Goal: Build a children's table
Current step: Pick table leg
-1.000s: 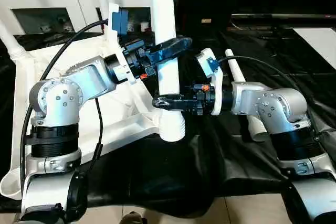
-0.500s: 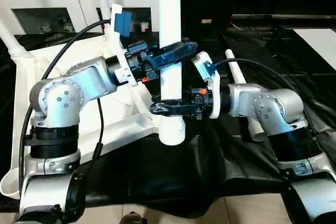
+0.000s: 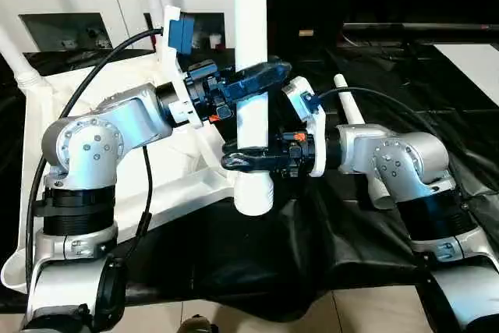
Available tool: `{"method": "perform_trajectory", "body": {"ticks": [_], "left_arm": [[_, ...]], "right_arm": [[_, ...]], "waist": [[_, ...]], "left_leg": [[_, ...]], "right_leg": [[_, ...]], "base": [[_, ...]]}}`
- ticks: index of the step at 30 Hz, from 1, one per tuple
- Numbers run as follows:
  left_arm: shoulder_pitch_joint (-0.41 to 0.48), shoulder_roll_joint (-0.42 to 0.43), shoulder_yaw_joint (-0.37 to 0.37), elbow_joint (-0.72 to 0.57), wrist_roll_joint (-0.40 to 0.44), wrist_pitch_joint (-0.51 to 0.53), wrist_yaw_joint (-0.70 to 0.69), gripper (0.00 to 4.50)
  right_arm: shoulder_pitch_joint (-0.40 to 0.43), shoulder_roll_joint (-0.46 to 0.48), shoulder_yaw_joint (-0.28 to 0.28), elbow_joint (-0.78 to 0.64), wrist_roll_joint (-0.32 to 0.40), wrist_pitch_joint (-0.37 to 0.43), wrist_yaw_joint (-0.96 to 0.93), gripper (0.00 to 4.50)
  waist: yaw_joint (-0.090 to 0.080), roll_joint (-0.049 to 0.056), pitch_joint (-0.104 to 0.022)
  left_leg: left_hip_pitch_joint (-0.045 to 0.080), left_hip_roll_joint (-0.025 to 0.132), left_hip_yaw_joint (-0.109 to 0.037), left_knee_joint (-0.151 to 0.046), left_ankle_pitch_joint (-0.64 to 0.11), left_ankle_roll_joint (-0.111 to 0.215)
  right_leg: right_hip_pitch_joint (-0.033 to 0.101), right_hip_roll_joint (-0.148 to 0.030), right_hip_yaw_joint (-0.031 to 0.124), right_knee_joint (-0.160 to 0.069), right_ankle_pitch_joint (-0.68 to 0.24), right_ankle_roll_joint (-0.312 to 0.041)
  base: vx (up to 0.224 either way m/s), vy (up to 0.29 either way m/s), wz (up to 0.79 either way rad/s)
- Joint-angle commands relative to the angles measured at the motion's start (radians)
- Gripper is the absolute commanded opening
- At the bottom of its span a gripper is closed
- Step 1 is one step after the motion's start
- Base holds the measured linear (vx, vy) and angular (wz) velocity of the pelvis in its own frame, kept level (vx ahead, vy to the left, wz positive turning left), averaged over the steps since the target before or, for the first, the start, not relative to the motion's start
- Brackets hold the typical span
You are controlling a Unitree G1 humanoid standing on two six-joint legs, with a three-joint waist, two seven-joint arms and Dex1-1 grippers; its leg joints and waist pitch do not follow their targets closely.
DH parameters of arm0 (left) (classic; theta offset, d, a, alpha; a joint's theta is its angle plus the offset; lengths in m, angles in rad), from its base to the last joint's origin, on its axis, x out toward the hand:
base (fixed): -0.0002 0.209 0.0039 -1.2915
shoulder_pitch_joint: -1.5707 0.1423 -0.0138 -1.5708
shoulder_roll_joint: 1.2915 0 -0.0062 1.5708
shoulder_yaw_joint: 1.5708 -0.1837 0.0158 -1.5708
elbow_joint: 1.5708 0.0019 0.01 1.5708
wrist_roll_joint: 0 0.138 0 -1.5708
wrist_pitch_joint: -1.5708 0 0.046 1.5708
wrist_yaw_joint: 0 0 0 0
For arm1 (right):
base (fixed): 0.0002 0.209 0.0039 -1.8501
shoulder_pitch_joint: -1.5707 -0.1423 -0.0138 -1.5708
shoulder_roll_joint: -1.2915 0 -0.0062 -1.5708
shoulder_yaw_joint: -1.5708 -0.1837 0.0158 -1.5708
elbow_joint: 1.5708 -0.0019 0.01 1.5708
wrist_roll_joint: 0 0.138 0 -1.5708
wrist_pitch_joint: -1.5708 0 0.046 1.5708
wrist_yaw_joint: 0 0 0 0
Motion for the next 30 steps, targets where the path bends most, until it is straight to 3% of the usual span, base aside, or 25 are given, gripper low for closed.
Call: {"method": "perform_trajectory", "body": {"ticks": [1,3,4,5,6,11,16,18,20,22,23,24,25,26,27,28,30], "left_arm": [[-0.003,-0.027,0.003,-0.032,-0.019,-0.037,-0.008,1.84],[-0.004,-0.048,0.018,-0.032,-0.013,-0.062,0.022,1.84],[-0.005,-0.055,0.026,-0.030,-0.017,-0.068,0.027,2.19],[-0.017,-0.105,0.090,-0.005,-0.060,-0.107,0.073,2.54],[-0.025,-0.136,0.135,0.010,-0.103,-0.128,0.093,2.54],[-0.026,-0.238,0.249,0.032,-0.230,-0.234,0.119,2.99],[-0.012,-0.357,0.307,0.044,-0.300,-0.324,0.157,3.01],[-0.020,-0.413,0.342,0.036,-0.352,-0.368,0.212,3.01],[-0.024,-0.426,0.354,0.035,-0.369,-0.383,0.239,3.01],[-0.021,-0.410,0.353,0.029,-0.318,-0.410,0.289,3.01],[-0.017,-0.397,0.341,0.028,-0.274,-0.420,0.309,3.01],[-0.007,-0.363,0.305,0.032,-0.162,-0.441,0.347,3.01],[0.000,-0.310,0.262,0.069,-0.001,-0.469,0.439,3.01],[0.005,-0.276,0.236,0.093,0.098,-0.486,0.498,3.01],[0.028,-0.202,0.166,0.117,0.267,-0.522,0.548,3.01],[0.032,-0.194,0.157,0.116,0.278,-0.520,0.547,3.01],[0.116,0.020,-0.069,0.076,0.521,-0.464,0.547,3.01]], "right_arm": [[0.012,0.007,-0.015,0.010,-0.020,0.006,-0.044,1.95],[0.016,0.014,-0.029,0.011,-0.014,0.002,-0.055,1.95],[0.017,0.016,-0.033,0.011,-0.013,0.001,-0.058,1.95],[0.023,0.027,-0.054,0.010,-0.003,-0.005,-0.074,1.95],[0.028,0.035,-0.069,0.008,0.006,-0.007,-0.084,1.95],[0.045,0.070,-0.126,0.002,0.047,-0.011,-0.116,1.90],[0.053,0.138,-0.203,0.006,0.093,-0.029,-0.178,1.88],[0.058,0.176,-0.237,0.004,0.110,-0.056,-0.225,1.88],[0.061,0.193,-0.254,0.005,0.111,-0.078,-0.254,1.88],[0.070,0.213,-0.255,0.006,0.007,-0.206,-0.370,1.88],[0.073,0.214,-0.245,0.006,-0.033,-0.243,-0.395,1.88],[0.079,0.208,-0.225,0.004,-0.082,-0.283,-0.416,1.88],[0.088,0.200,-0.198,0.005,-0.147,-0.336,-0.447,1.88],[0.093,0.196,-0.183,0.005,-0.182,-0.364,-0.465,1.88],[0.104,0.196,-0.173,0.003,-0.223,-0.414,-0.486,1.87],[0.106,0.196,-0.171,0.004,-0.228,-0.421,-0.488,1.87],[0.139,0.184,-0.141,0.005,-0.315,-0.549,-0.522,1.87]], "waist": [[-0.001,-0.010,-0.084],[-0.001,-0.012,-0.085],[-0.001,-0.011,-0.085],[-0.001,-0.012,-0.085],[0.001,-0.013,-0.085],[0.003,-0.016,-0.088],[0.003,-0.013,-0.088],[0.003,-0.006,-0.086],[0.002,-0.009,-0.087],[-0.001,-0.001,-0.086],[-0.004,-0.005,-0.084],[-0.004,0.001,-0.085],[-0.004,0.001,-0.085],[-0.011,0.002,-0.084],[-0.014,0.001,-0.084],[-0.013,0.003,-0.085],[-0.021,-0.002,-0.089]], "left_leg": [[0.013,0.014,-0.004,-0.062,-0.139,-0.035],[0.012,0.014,-0.004,-0.061,-0.136,-0.033],[0.012,0.014,-0.003,-0.061,-0.136,-0.033],[0.010,0.014,-0.003,-0.060,-0.131,-0.032],[0.009,0.011,-0.001,-0.057,-0.127,-0.030],[0.008,0.012,-0.004,-0.057,-0.127,-0.019],[0.009,0.013,-0.002,-0.057,-0.136,-0.018],[0.009,0.015,-0.004,-0.059,-0.152,-0.021],[0.010,0.015,-0.005,-0.060,-0.159,-0.026],[0.012,0.016,-0.007,-0.064,-0.167,-0.037],[0.012,0.017,-0.008,-0.066,-0.168,-0.052],[0.015,0.017,-0.010,-0.068,-0.169,-0.058],[0.015,0.017,-0.010,-0.068,-0.169,-0.058],[0.019,0.015,-0.015,-0.072,-0.191,-0.068],[0.019,0.012,-0.014,-0.073,-0.196,-0.070],[0.020,0.014,-0.016,-0.075,-0.198,-0.070],[0.015,0.018,-0.017,-0.076,-0.170,-0.066]], "right_leg": [[0.059,-0.068,0.044,-0.072,-0.249,-0.113],[0.060,-0.069,0.044,-0.071,-0.242,-0.117],[0.060,-0.069,0.044,-0.071,-0.241,-0.117],[0.060,-0.069,0.044,-0.071,-0.233,-0.119],[0.061,-0.070,0.044,-0.073,-0.224,-0.130],[0.064,-0.070,0.041,-0.071,-0.208,-0.138],[0.060,-0.069,0.041,-0.075,-0.221,-0.144],[0.061,-0.071,0.041,-0.078,-0.235,-0.134],[0.060,-0.070,0.041,-0.077,-0.239,-0.128],[0.058,-0.068,0.040,-0.079,-0.247,-0.108],[0.057,-0.068,0.040,-0.082,-0.256,-0.088],[0.057,-0.067,0.040,-0.084,-0.259,-0.064],[0.057,-0.067,0.040,-0.084,-0.259,-0.064],[0.056,-0.061,0.040,-0.084,-0.284,0.014],[0.058,-0.062,0.040,-0.089,-0.314,0.040],[0.056,-0.066,0.040,-0.091,-0.325,0.050],[0.052,-0.065,0.041,-0.078,-0.285,0.059]], "base": [[0.000,0.000,0.00],[0.000,0.000,0.00],[0.000,0.000,0.00],[0.000,0.000,0.00],[0.000,0.000,0.00],[0.000,0.000,0.00],[0.000,0.000,0.00],[0.000,0.000,0.00],[0.000,0.000,0.00],[0.000,0.000,0.00],[0.000,0.000,0.00],[0.000,0.000,0.00],[0.000,0.000,0.00],[0.000,0.000,0.00],[0.000,0.000,0.00],[0.000,0.000,0.00],[0.000,0.000,0.00]]}}
